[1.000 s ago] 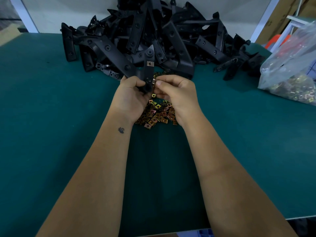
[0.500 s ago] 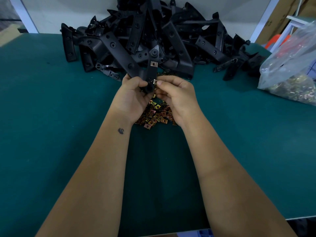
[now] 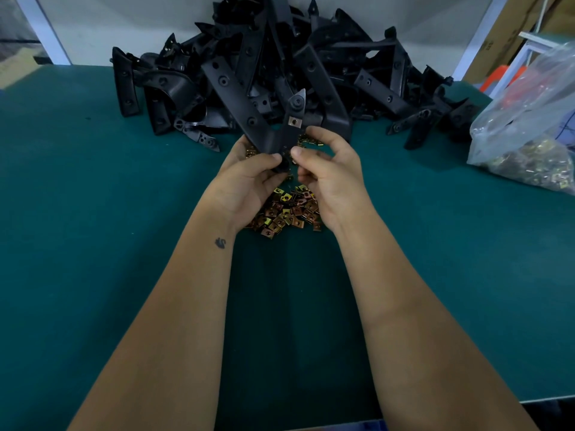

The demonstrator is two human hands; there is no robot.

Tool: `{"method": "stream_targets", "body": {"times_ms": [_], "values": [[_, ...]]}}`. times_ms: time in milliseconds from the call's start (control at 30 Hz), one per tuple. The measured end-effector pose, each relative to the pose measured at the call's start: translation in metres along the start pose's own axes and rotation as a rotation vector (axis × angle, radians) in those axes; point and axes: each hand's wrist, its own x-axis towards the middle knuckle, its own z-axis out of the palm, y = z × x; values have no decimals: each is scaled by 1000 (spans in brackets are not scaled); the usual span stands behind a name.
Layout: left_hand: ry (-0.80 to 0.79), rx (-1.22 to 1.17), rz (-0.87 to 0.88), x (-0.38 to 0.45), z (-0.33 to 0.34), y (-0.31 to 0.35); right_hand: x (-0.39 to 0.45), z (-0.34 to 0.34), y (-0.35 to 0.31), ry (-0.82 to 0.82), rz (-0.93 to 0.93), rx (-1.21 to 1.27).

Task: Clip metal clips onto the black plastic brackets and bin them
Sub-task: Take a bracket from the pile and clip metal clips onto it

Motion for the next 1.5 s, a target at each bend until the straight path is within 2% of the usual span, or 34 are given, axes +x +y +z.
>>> {"method": "stream_targets", "body": {"times_ms": [967, 1367, 1500], "values": [[14, 125, -4, -2, -3, -1, 2, -4, -2, -55, -78, -253], [0, 68, 16, -3, 0, -1, -1, 4, 3, -7, -31, -79], [-1, 82, 8, -3, -1, 0, -1, 4, 4, -1, -25, -88]]}}
